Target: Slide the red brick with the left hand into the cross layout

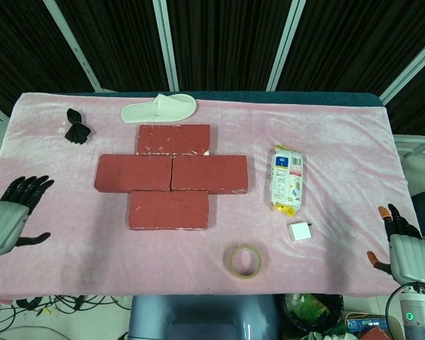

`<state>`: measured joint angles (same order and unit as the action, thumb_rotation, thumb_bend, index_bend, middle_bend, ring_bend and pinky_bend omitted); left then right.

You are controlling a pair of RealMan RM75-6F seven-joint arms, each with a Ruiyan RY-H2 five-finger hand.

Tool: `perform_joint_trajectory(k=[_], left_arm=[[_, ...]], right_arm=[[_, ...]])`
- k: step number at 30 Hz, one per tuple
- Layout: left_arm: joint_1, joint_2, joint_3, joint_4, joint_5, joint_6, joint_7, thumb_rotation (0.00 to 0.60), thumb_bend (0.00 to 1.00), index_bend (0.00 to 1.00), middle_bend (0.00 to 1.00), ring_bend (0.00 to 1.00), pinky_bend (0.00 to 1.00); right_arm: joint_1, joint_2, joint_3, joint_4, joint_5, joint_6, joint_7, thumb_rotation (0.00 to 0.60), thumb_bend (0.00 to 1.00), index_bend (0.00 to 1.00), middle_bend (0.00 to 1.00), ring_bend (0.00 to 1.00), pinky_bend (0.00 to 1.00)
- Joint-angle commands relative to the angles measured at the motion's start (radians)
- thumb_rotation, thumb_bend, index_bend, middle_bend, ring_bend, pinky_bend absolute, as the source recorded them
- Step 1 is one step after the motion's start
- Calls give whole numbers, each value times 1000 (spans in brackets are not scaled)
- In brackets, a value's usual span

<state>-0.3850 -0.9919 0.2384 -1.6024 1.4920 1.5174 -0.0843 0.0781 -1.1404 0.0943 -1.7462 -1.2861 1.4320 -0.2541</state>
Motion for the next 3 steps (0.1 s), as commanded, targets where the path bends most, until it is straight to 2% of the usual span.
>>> perform_joint_trajectory(k=[1, 3], left_arm=[[92, -49, 21, 82, 41, 81, -44, 600, 0, 7, 41, 0, 0], [112, -65, 15, 110, 42, 86, -65, 600, 0, 7, 41, 0, 0]], right_arm=[[0, 0, 0, -1, -1, 0, 2, 600, 155, 75, 7, 124, 200], [0, 0, -1, -2, -4, -1, 3, 600, 155, 75, 7, 124, 200]])
